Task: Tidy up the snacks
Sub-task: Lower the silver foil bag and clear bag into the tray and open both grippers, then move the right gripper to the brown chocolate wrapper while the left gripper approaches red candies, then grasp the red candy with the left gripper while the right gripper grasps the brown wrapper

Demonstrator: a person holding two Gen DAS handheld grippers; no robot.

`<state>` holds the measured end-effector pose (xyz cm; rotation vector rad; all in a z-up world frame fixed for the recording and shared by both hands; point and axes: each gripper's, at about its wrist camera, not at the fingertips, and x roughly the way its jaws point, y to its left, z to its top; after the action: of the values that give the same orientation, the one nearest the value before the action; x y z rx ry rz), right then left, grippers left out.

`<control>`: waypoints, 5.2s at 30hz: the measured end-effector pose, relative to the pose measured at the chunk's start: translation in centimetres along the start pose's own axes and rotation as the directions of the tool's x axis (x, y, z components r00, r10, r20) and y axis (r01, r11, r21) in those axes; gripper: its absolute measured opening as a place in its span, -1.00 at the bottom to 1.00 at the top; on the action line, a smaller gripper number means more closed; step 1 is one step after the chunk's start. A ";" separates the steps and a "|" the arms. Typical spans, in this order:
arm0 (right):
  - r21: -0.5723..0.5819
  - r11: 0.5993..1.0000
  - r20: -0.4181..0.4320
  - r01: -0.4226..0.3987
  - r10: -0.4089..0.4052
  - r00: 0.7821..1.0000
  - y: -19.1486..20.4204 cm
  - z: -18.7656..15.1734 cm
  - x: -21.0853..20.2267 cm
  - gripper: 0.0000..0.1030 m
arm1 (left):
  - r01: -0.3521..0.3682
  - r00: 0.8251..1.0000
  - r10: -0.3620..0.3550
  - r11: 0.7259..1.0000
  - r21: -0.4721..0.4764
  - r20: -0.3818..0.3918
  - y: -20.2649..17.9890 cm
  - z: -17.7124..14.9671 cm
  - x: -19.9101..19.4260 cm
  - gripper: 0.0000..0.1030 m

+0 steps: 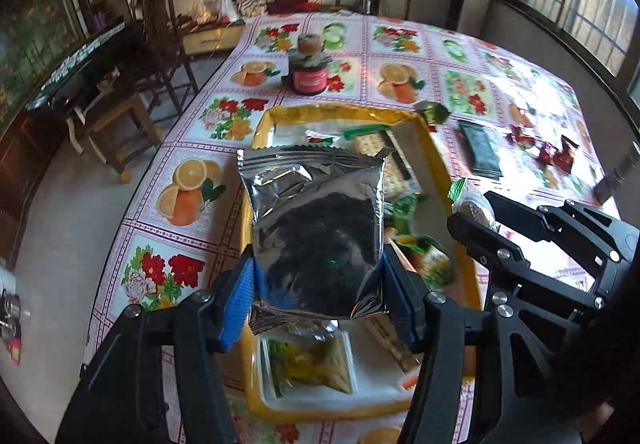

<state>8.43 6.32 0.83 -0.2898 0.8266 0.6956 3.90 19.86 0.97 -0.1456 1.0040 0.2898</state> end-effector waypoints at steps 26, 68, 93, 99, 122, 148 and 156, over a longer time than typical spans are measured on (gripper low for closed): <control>0.099 0.994 -0.094 -0.052 0.061 0.994 -2.3 2.0 6.6 -0.42 | -0.084 0.986 0.071 0.993 -0.078 -0.153 0.7 4.1 7.7 0.18; 0.685 0.685 -0.118 0.250 -0.234 0.965 -38.6 -4.3 1.5 -0.08 | -0.004 0.999 0.008 0.995 0.103 -0.039 -14.3 5.2 3.0 0.34; 0.305 0.952 -0.354 0.024 0.090 0.931 -24.1 -8.7 0.8 -0.06 | 0.063 0.997 -0.055 0.986 0.155 -0.055 -19.8 3.1 2.1 0.35; 0.394 0.918 -0.308 0.043 0.088 0.947 -25.2 -10.2 -0.3 0.10 | 0.122 0.990 -0.107 0.979 0.166 -0.093 -22.1 1.6 2.1 0.34; 0.380 0.907 -0.285 0.182 -0.072 0.956 -25.5 -17.0 -6.6 -0.28 | 0.140 0.981 -0.088 0.939 0.314 -0.174 -30.6 -1.7 5.9 0.35; 0.250 0.936 -0.277 0.249 -0.178 0.944 -24.0 -16.4 -5.6 -0.19 | 0.202 0.956 -0.136 0.947 0.249 -0.259 -32.0 -1.8 8.4 0.07; 0.241 0.930 -0.275 0.277 -0.208 0.939 -23.3 -16.7 -5.9 -0.35 | 0.253 0.949 -0.187 0.932 0.259 -0.255 -29.7 -3.1 7.4 -0.05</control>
<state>11.62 -21.84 -6.25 -0.2222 1.0904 0.3058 14.17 -7.96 -7.29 -0.0247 1.2337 -0.0857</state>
